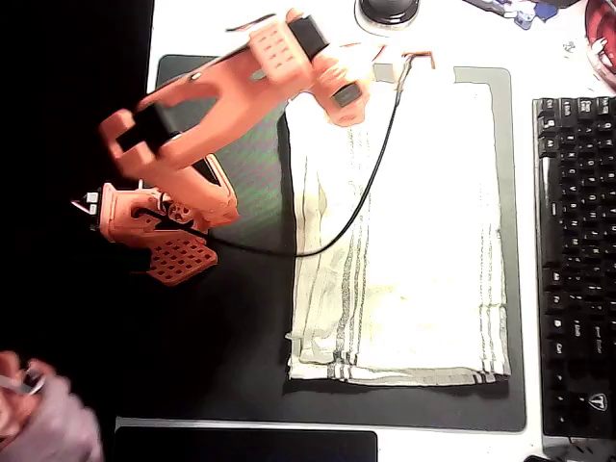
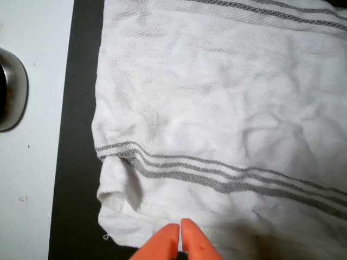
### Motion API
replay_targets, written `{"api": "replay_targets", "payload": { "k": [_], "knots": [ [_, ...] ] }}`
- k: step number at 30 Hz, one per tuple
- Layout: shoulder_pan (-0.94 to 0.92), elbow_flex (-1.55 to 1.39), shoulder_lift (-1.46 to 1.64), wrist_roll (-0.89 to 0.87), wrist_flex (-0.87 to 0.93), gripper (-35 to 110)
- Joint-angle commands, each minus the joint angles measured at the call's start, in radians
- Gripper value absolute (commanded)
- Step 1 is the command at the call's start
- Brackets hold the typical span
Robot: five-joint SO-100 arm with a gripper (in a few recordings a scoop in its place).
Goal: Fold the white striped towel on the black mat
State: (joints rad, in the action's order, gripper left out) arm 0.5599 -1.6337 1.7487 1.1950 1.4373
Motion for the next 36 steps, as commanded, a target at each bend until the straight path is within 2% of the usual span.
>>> {"api": "replay_targets", "payload": {
  "k": [1, 7, 13, 18, 26, 36],
  "knots": [
    [0.038, 0.156, -0.129, -0.008, -0.008, 0],
    [0.077, 0.342, -0.373, -0.026, -0.028, 1],
    [0.107, 0.454, -0.534, -0.078, -0.051, 16],
    [0.118, 0.548, -0.661, -0.112, -0.054, 21],
    [0.1, 0.655, -0.822, -0.126, -0.058, 20],
    [0.089, 0.594, -0.884, -0.083, -0.135, 12]
  ]
}}
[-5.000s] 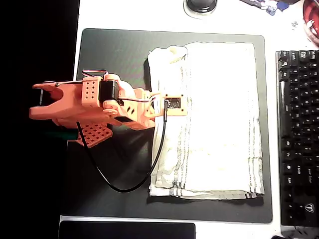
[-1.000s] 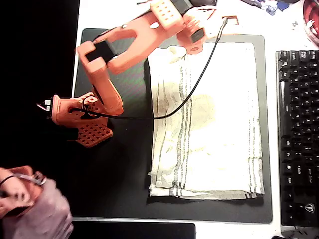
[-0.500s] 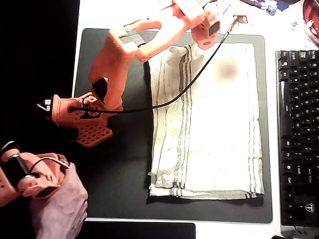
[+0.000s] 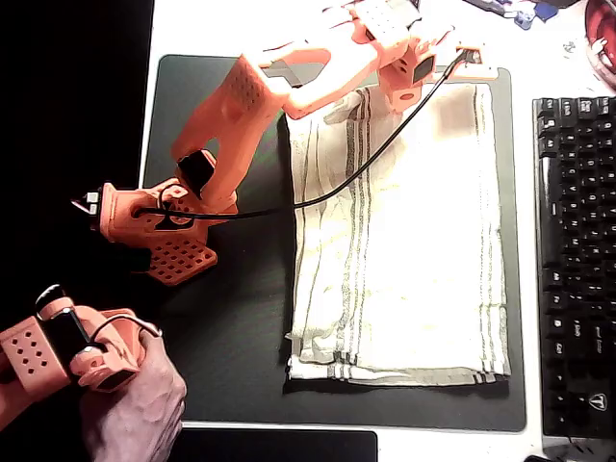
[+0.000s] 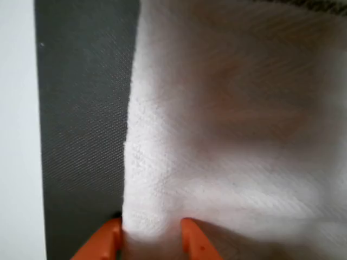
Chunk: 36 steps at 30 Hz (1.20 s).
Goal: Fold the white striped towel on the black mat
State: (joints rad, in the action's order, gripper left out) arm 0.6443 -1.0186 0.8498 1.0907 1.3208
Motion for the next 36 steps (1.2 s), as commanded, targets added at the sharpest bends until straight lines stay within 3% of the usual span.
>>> {"api": "replay_targets", "payload": {
  "k": [1, 10, 26, 36],
  "knots": [
    [0.005, -0.032, 0.014, 0.028, -0.023, 11],
    [0.029, -0.084, 0.017, 0.077, -0.017, 0],
    [-0.002, -0.149, 0.293, 0.04, 0.057, 0],
    [-0.132, -0.23, 0.532, 0.066, 0.103, 0]
  ]
}}
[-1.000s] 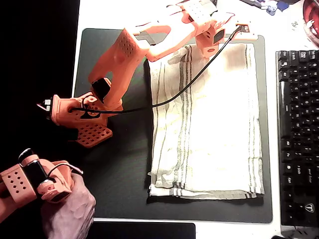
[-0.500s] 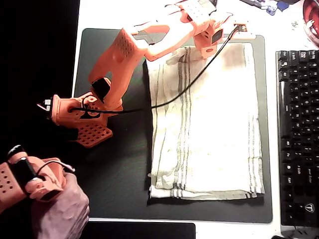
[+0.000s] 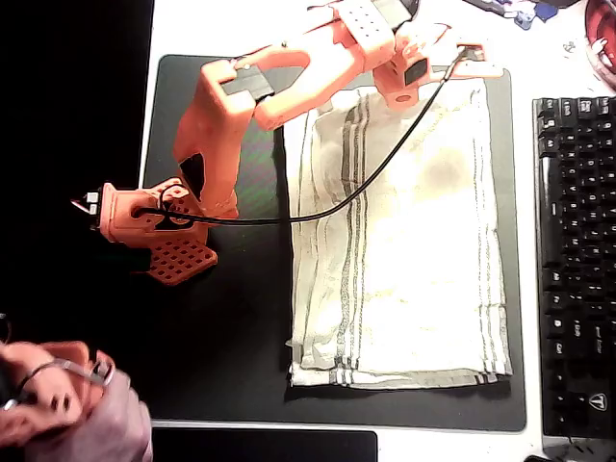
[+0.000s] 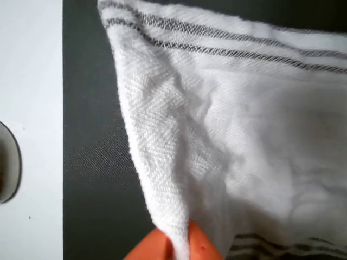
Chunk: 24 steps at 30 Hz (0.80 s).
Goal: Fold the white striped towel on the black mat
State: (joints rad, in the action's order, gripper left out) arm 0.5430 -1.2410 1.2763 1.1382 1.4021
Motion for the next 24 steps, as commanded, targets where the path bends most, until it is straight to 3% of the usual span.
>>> {"api": "replay_targets", "payload": {
  "k": [1, 14, 24],
  "knots": [
    [-0.052, -0.006, 0.126, 0.029, 0.034, 0],
    [-0.359, -0.009, 0.299, 0.16, 0.189, 0],
    [-0.604, -0.058, 0.313, 0.296, 0.164, 0]
  ]
}}
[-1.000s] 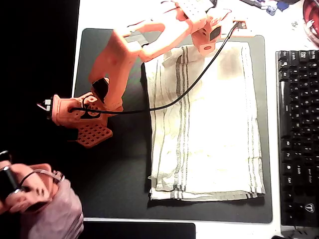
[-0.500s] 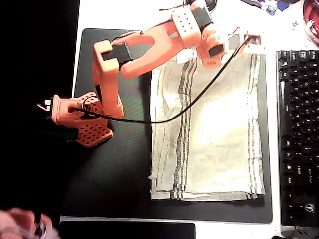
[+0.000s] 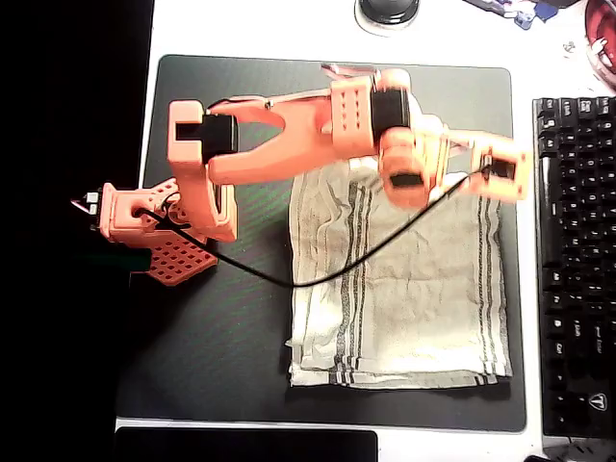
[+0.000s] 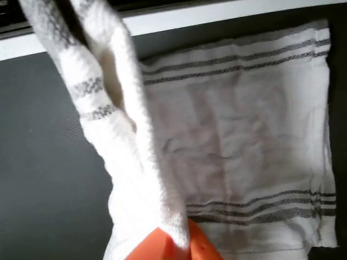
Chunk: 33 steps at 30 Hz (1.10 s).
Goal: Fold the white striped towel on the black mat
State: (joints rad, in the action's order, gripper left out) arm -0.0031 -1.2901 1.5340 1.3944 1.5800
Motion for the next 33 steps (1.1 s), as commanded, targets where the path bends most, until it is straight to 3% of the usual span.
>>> {"api": "replay_targets", "payload": {
  "k": [1, 17, 33],
  "knots": [
    [-0.086, -0.015, 0.049, 0.06, -0.029, 0],
    [-0.416, 0.002, -0.216, 0.284, -0.216, 0],
    [-0.52, -0.005, -0.347, 0.402, -0.359, 0]
  ]
}}
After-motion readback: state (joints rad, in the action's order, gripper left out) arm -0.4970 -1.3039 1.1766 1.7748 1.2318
